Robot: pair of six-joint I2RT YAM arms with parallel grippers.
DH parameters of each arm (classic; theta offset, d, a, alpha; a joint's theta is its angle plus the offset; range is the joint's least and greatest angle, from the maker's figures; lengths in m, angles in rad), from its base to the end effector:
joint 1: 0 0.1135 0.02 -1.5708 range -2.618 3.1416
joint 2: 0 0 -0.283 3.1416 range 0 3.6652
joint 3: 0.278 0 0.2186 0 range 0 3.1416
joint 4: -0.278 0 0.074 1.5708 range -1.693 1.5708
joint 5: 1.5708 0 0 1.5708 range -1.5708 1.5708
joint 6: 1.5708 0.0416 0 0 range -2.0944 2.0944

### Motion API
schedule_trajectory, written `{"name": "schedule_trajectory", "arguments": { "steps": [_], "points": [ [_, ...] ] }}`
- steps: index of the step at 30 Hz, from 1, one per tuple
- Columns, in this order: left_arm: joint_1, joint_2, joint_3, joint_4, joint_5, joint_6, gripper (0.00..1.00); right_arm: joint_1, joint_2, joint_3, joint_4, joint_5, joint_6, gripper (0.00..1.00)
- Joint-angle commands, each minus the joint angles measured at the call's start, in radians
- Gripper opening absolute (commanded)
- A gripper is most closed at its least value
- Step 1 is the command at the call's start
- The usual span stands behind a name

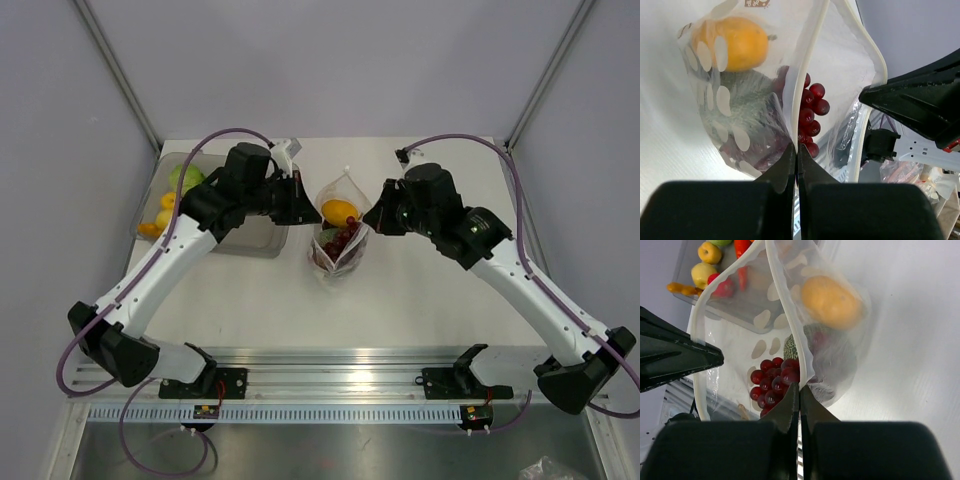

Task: Place the food in the zip-top bag and seal the zipper
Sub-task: Adjust the zipper food storage bag at the center of the board, then pick up the fake fruit from the bin.

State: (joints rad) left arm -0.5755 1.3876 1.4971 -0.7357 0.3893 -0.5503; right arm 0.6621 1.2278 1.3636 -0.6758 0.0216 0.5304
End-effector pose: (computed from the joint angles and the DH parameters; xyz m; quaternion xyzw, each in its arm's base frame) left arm 0.2112 -0.1558 0.4084 0.0990 0.8725 -0.3839 0.2856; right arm 0.1773 0.1371 0.4085 -0.0519 0.8685 0.2690 0.4131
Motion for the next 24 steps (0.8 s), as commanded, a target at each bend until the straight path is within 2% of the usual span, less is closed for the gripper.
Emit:
{"name": "schedule_trajectory", "arguments": {
  "steps": [1,6,8,9,10,11,14,16,20,21,24],
  "points": [
    [-0.004,0.039,-0.093,0.032,0.026,0.01,0.0,0.008,0.036,-0.044,0.022,0.031,0.005,0.0],
    [0.002,0.024,-0.106,0.001,-0.047,0.064,0.0,0.011,0.024,-0.071,0.059,0.012,0.019,0.0],
    [0.017,0.03,-0.048,-0.051,-0.049,0.116,0.36,0.01,0.036,-0.049,0.059,0.009,0.011,0.0],
    [0.022,0.031,-0.026,-0.069,-0.053,0.134,0.48,0.01,0.042,-0.041,0.059,0.002,0.01,0.0],
    [0.032,0.033,0.029,-0.106,-0.075,0.165,0.66,0.01,0.051,-0.037,0.061,-0.005,0.008,0.0],
    [0.037,0.034,0.054,-0.125,-0.087,0.176,0.71,0.011,0.058,-0.034,0.064,-0.009,0.005,0.0],
    [0.084,0.03,0.136,-0.166,-0.105,0.205,0.78,0.01,0.061,-0.038,0.078,-0.017,0.009,0.0],
    [0.127,0.021,0.159,-0.171,-0.098,0.214,0.79,0.01,0.062,-0.04,0.09,-0.018,0.008,0.0],
    [0.291,-0.004,0.189,-0.17,-0.096,0.211,0.8,0.01,0.059,-0.034,0.09,-0.051,0.006,0.0],
    [0.319,-0.013,0.18,-0.159,-0.11,0.207,0.86,0.01,0.059,-0.035,0.093,-0.054,0.005,0.0],
    [0.405,-0.015,0.149,-0.114,-0.219,0.187,0.89,0.01,0.061,-0.028,0.093,-0.061,-0.006,0.0]
  ]
}}
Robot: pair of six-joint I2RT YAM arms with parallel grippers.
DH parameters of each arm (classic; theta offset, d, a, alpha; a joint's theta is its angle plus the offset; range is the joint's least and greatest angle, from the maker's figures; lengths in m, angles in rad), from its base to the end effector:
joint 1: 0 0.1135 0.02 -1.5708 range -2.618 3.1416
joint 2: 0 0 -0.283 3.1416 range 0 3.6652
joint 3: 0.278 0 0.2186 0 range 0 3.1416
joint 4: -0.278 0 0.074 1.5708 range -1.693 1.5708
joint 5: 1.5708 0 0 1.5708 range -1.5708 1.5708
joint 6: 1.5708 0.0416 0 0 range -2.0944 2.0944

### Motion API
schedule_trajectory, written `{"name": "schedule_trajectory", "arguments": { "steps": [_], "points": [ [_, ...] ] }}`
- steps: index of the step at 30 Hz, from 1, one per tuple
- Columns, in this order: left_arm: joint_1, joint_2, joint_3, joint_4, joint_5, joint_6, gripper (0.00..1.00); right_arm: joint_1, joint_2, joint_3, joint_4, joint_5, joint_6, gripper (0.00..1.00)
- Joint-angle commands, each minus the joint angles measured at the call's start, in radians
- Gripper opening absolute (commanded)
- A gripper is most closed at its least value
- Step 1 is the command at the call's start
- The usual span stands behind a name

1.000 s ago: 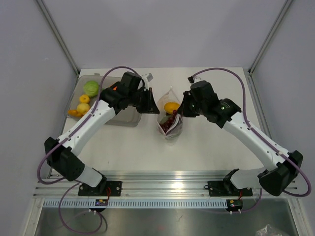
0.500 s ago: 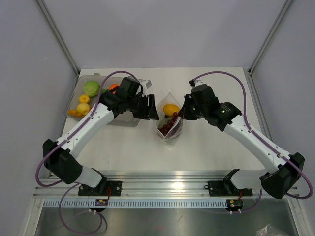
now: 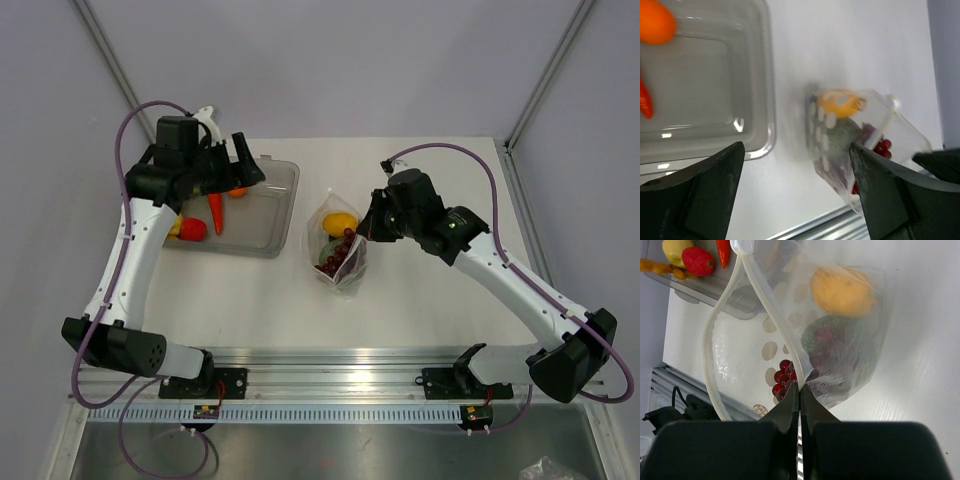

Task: Place the food in the zip-top bag and seal the zipper
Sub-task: Pick up the fake fruit from the bin.

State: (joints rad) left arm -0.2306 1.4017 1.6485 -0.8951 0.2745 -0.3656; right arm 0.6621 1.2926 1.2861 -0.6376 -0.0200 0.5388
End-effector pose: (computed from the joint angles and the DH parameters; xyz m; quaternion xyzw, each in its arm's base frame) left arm 0.2432 -0.0687 0.4331 0.0009 0.8892 -0.2466 0.3855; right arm 0.1930 0.1515 0.3748 -0.0596 0.8925 0.2599 0.3637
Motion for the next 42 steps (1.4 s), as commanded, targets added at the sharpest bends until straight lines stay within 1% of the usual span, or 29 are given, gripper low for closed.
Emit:
{"name": "schedule_trajectory", "arguments": {
  "steps": [1,2,3,4,5,8,11,13,16,17,18,24,29,31,34,38,40,42],
  "points": [
    [0.074,-0.02,-0.01,0.059,-0.141,0.016,0.89,0.01,-0.003,0.053,0.056,-0.023,-0.017,0.0],
    [0.094,0.018,-0.013,0.065,-0.232,0.017,0.9,0.01,0.0,0.055,0.059,-0.026,-0.02,0.0],
    [0.108,0.046,-0.006,0.053,-0.265,0.02,0.92,0.01,-0.001,0.055,0.062,-0.031,-0.022,0.0],
    [0.125,0.075,0.013,0.03,-0.27,0.033,0.92,0.01,0.002,0.055,0.064,-0.034,-0.025,0.0],
    [0.157,0.136,0.011,0.028,-0.306,0.033,0.91,0.01,0.004,0.053,0.065,-0.035,-0.025,0.0],
    [0.209,0.216,-0.016,0.076,-0.349,0.037,0.83,0.01,0.013,0.048,0.07,-0.04,-0.031,0.0],
    [0.217,0.276,-0.009,0.134,-0.397,0.062,0.79,0.01,0.025,0.048,0.075,-0.046,-0.034,0.0],
    [0.218,0.354,0.025,0.14,-0.402,0.074,0.77,0.01,0.033,0.05,0.076,-0.054,-0.039,0.0],
    [0.218,0.471,0.103,0.154,-0.393,0.077,0.77,0.01,0.062,0.064,0.073,-0.063,-0.043,0.0],
    [0.217,0.497,0.125,0.156,-0.387,0.077,0.83,0.011,0.066,0.065,0.07,-0.069,-0.043,0.0],
    [0.217,0.557,0.172,0.151,-0.38,0.076,0.85,0.01,0.07,0.067,0.07,-0.07,-0.045,0.0],
    [0.218,0.707,0.296,0.176,-0.334,0.06,0.87,0.01,0.099,0.079,0.062,-0.069,-0.048,0.0],
    [0.221,0.806,0.381,0.19,-0.314,0.062,0.95,0.011,0.126,0.09,0.059,-0.08,-0.045,0.0],
    [0.221,0.841,0.433,0.186,-0.281,0.06,0.96,0.01,0.137,0.097,0.059,-0.081,-0.048,0.0],
    [0.223,0.898,0.474,0.18,-0.281,0.054,0.96,0.01,0.151,0.107,0.059,-0.086,-0.048,0.0],
    [0.221,0.95,0.487,0.197,-0.281,0.051,0.95,0.01,0.16,0.104,0.067,-0.093,-0.04,0.0],
    [0.223,0.967,0.494,0.197,-0.281,0.05,0.93,0.01,0.171,0.107,0.067,-0.098,-0.039,0.0],
    [0.221,0.982,0.511,0.185,-0.281,0.051,0.86,0.01,0.178,0.114,0.07,-0.104,-0.037,0.0]
  ]
}}
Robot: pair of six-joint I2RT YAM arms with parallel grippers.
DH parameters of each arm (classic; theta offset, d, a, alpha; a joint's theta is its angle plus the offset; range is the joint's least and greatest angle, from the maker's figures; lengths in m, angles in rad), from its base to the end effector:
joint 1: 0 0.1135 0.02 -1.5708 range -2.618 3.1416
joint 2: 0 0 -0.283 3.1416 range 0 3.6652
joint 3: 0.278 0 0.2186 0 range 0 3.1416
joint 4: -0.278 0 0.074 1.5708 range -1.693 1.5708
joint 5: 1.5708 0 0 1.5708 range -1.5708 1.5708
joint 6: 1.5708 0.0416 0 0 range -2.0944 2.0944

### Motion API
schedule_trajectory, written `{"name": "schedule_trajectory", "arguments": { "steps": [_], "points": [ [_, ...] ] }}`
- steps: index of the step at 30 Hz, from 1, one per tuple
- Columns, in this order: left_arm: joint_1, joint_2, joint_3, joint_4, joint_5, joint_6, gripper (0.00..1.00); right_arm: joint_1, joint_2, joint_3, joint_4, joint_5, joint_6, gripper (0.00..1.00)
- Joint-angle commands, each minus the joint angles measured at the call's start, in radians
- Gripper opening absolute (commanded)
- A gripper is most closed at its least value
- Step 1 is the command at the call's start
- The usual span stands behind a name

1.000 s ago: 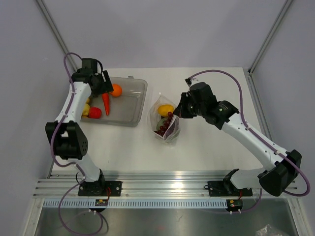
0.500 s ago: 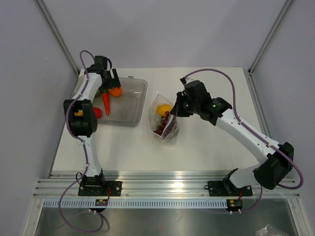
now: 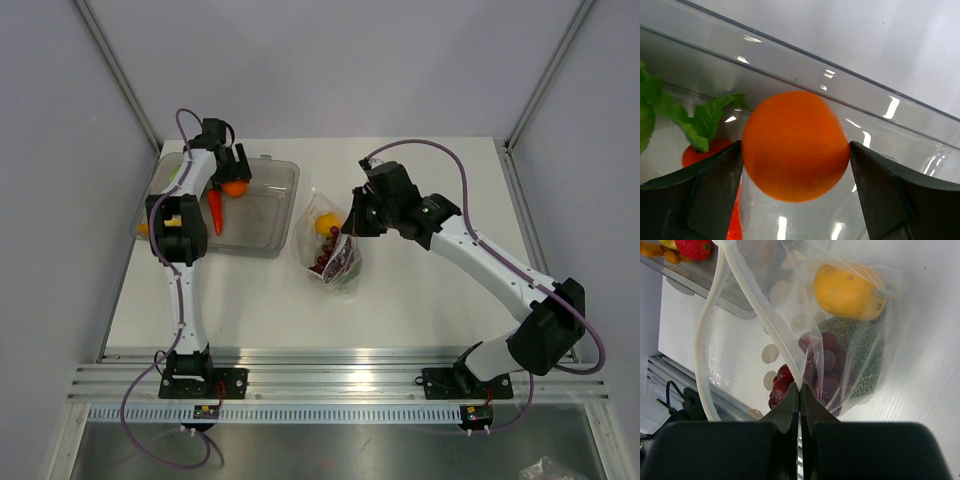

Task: Place the food in the zip-top bag and seal the zipper
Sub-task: Pick up the fake fruit from the bin, then place the fake fruit in the zipper food storage bag.

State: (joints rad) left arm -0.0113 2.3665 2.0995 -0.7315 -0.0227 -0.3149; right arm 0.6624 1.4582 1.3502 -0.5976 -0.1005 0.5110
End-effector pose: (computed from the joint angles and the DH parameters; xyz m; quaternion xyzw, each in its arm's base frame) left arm 0.5033 -0.0047 0.2168 -0.1482 0.9478 -0.0351 0.2803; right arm 0.2273 0.1826 0.3569 -0.0896 0.9025 0.2698 0.3234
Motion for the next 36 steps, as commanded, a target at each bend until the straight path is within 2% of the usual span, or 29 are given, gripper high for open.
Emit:
{"name": "schedule_trajectory", "arguments": {
  "steps": [1,2,4,5,6,13,17,22,28,36],
  "points": [
    [0.004,0.014,0.062,0.018,0.017,0.0,0.84,0.011,0.013,0.052,0.03,-0.024,-0.009,0.0],
    [0.002,0.013,0.06,0.017,0.017,0.0,0.75,0.009,0.014,0.053,0.03,-0.022,-0.009,0.0],
    [0.001,-0.024,0.042,0.017,0.017,0.003,0.66,0.009,0.017,0.059,0.03,-0.021,-0.009,0.0],
    [0.001,-0.041,0.028,0.023,0.017,0.004,0.55,0.009,0.022,0.061,0.027,-0.021,-0.009,0.0],
    [0.001,-0.062,-0.005,0.032,0.017,0.004,0.51,0.009,0.025,0.063,0.027,-0.019,-0.009,0.0],
    [-0.012,-0.309,-0.202,0.058,0.064,-0.015,0.46,0.009,0.036,0.061,0.05,-0.038,0.011,0.0],
    [-0.05,-0.476,-0.294,0.014,0.027,-0.012,0.34,0.009,0.042,0.061,0.065,-0.034,0.015,0.0],
    [-0.11,-0.674,-0.47,0.03,0.053,-0.003,0.33,0.009,0.047,0.069,0.084,-0.034,0.023,0.0],
    [-0.243,-0.895,-0.509,-0.042,0.032,0.026,0.33,0.009,0.042,0.072,0.105,-0.042,0.037,0.0],
    [-0.383,-1.105,-0.613,-0.075,0.159,0.013,0.34,0.009,0.013,0.053,0.105,-0.034,0.049,0.0]
  ]
}}
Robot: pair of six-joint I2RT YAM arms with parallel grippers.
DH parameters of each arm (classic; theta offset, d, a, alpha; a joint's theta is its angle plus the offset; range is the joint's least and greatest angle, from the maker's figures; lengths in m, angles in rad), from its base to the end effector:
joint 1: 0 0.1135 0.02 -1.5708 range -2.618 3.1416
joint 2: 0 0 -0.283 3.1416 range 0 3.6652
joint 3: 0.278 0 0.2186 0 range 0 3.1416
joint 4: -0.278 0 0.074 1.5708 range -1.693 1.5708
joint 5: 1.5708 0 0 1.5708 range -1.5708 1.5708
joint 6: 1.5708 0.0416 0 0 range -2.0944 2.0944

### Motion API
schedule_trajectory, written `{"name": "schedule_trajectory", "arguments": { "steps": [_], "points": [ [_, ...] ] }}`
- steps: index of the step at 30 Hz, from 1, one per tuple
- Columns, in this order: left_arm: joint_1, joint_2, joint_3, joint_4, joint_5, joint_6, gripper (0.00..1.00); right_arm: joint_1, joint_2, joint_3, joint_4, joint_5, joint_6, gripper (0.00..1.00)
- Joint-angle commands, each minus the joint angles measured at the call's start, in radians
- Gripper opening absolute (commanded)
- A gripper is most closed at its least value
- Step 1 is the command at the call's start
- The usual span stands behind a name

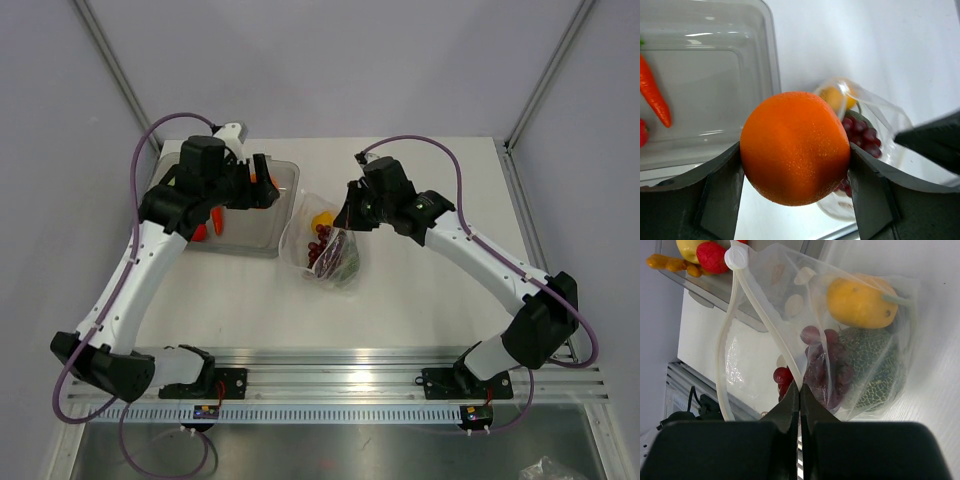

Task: Place the food in the zip-top bag and seal the zipper
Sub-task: Place the fake fruit in the zipper food storage bag.

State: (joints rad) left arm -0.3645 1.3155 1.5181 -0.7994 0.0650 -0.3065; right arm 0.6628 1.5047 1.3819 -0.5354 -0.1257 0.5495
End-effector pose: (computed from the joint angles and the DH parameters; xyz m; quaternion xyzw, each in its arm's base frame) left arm 0.2213 -0.0873 0.4235 0.0408 0.8825 -0.1811 0.4322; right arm 0.2400 0.1939 0.3592 -0.0784 0.8929 0.2969 0.3293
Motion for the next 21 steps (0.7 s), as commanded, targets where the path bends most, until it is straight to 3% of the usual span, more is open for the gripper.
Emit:
{"name": "schedule_trajectory", "arguments": {
  "steps": [1,12,21],
  "points": [
    [-0.039,-0.082,-0.038,-0.009,0.085,0.0,0.33,0.009,-0.035,0.019,0.041,-0.011,0.013,0.0],
    [-0.146,-0.099,-0.131,0.046,0.254,-0.051,0.36,0.009,-0.07,-0.003,0.046,-0.003,0.029,0.0],
    [-0.248,0.033,-0.104,0.135,0.046,-0.111,0.36,0.009,-0.107,-0.02,0.037,0.011,0.032,0.0]
  ]
}}
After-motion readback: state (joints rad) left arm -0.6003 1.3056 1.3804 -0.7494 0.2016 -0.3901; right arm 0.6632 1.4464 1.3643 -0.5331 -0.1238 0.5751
